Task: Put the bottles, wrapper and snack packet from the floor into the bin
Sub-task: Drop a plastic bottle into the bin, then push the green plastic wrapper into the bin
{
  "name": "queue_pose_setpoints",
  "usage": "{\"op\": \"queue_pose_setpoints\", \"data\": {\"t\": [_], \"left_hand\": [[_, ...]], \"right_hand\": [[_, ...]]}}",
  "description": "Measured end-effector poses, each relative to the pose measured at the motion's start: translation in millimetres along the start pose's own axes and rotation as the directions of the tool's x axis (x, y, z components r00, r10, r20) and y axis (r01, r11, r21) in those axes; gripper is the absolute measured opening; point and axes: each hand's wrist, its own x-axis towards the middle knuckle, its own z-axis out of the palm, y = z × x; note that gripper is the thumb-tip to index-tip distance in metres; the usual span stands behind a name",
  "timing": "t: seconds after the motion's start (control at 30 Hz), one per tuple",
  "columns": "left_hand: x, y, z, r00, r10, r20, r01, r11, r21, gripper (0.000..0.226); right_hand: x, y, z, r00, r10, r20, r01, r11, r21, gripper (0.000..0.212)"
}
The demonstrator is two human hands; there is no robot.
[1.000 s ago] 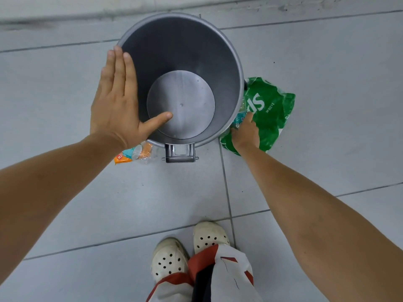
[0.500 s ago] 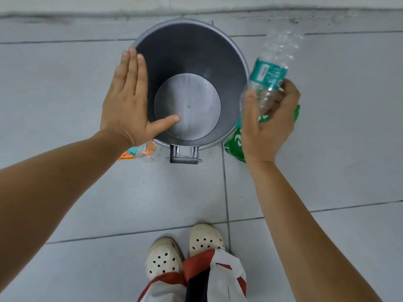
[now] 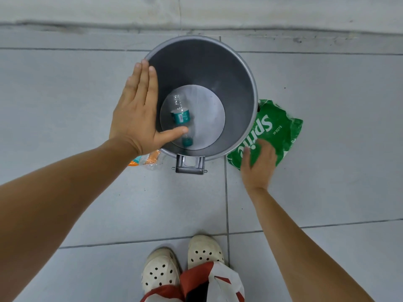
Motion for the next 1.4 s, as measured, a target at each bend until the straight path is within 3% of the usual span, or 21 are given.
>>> {"op": "queue_pose_setpoints", "data": {"t": [0.13, 0.37, 0.5, 0.67, 0.77, 0.87, 1.03, 1.17, 1.3, 1.4], "left_hand": [[0.5, -0.1, 0.2, 1.000, 0.000, 0.005, 0.000, 1.000, -0.014, 0.122], [-0.1, -1.2, 0.4, 1.000, 0.018, -0.014, -0.018, 0.999, -0.050, 0.127], [1.9, -0.1, -0.5, 1.000, 0.019, -0.007, -0.019, 0.999, -0.050, 0.129], [0.7, 0.0, -0.8, 1.000, 0.014, -0.007, -0.015, 0.998, -0.058, 0.130], [1.0, -0.6, -1.1, 1.000, 0.012, -0.005, -0.012, 0.998, -0.053, 0.130], [0.7, -1.0, -0.8, 1.000, 0.005, -0.004, -0.005, 0.998, -0.062, 0.129], [1.8, -3.0, 4.1, 0.998, 0.043, -0.055, -0.049, 0.993, -0.111, 0.127], [6.2, -5.5, 6.5, 0.996, 0.081, -0.047, -0.086, 0.990, -0.113, 0.119], [3.0, -3.5, 6.6, 0.998, 0.038, -0.049, -0.045, 0.989, -0.140, 0.138], [1.9, -2.9, 5.7, 0.996, 0.050, -0.071, -0.060, 0.988, -0.143, 0.141]], "right_hand": [[-13.9, 29.0, 16.2, 0.916, 0.037, 0.399, 0.139, 0.904, -0.404, 0.062], [-7.2, 35.7, 18.9, 0.874, 0.025, 0.485, 0.283, 0.786, -0.550, 0.029], [-5.0, 28.9, 11.5, 0.947, -0.009, 0.322, 0.182, 0.841, -0.510, 0.024], [3.4, -2.2, -27.7, 0.990, -0.129, -0.058, 0.106, 0.948, -0.299, 0.024], [11.6, -34.6, -65.1, 0.906, -0.280, -0.319, 0.225, 0.954, -0.199, 0.018], [14.0, -70.5, -93.5, 0.776, -0.474, -0.416, 0.442, 0.879, -0.178, 0.014], [21.7, -101.6, -89.6, 0.679, -0.715, -0.169, 0.697, 0.699, -0.161, 0.017], [34.8, -103.6, -64.6, 0.671, -0.737, 0.078, 0.734, 0.647, -0.207, 0.019], [41.1, -119.9, -47.9, 0.748, -0.511, 0.423, 0.654, 0.677, -0.337, 0.018], [49.9, -152.0, -48.0, 0.697, -0.209, 0.685, 0.627, 0.641, -0.443, 0.022]]}}
